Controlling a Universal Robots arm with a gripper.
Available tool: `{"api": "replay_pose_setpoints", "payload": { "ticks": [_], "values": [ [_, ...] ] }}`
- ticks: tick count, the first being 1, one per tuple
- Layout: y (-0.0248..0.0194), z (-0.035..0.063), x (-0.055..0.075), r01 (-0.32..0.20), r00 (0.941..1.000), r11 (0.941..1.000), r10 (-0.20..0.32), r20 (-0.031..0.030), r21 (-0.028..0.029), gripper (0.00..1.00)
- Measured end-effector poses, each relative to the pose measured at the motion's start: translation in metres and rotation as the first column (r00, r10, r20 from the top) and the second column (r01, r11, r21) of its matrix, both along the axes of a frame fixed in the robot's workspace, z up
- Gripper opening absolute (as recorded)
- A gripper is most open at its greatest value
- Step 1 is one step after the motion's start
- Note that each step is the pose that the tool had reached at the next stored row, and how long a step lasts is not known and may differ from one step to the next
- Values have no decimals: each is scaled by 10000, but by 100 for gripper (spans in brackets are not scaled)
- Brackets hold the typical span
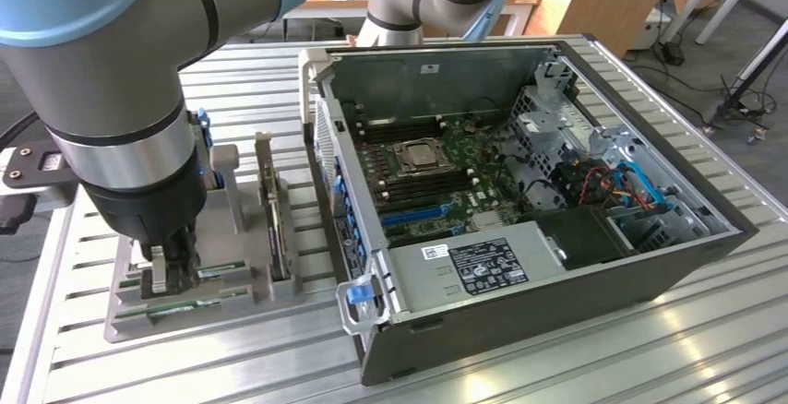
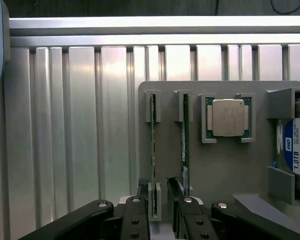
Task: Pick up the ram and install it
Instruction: 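Pick up the ram and move it above insertion slot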
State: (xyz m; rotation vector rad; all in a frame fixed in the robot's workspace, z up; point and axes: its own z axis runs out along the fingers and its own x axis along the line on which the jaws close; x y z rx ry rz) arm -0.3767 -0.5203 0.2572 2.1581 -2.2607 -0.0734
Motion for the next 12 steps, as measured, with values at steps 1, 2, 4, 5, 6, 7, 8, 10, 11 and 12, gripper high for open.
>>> {"api": "replay_pose_setpoints", "payload": {
  "ticks": [1, 2, 4, 5, 6, 7, 8, 10, 11, 12],
  "values": [
    [0, -10, 0, -3, 10000, 10000, 3, -1, -2, 30],
    [0, -22, 0, -6, 10000, 10000, 6, -1, -1, 30],
    [0, -30, -1, -8, 10000, 10000, 8, -3, -2, 30],
    [-1, -30, -1, -9, 10000, 10000, 9, -3, -4, 30],
    [-3, -31, 0, -10, 10000, 10000, 10, -3, -3, 30],
    [-12, -33, 1, -12, 10000, 10000, 12, 0, -1, 30],
    [-20, -33, 0, -11, 10000, 10000, 11, 0, -1, 30],
    [-31, -32, -1, -10, 10000, 10000, 10, -1, -2, 30],
    [-34, -32, -1, -9, 10000, 10000, 9, -1, -2, 30],
    [-39, -32, 0, -10, 10000, 10000, 10, -1, -2, 30]
  ]
}}
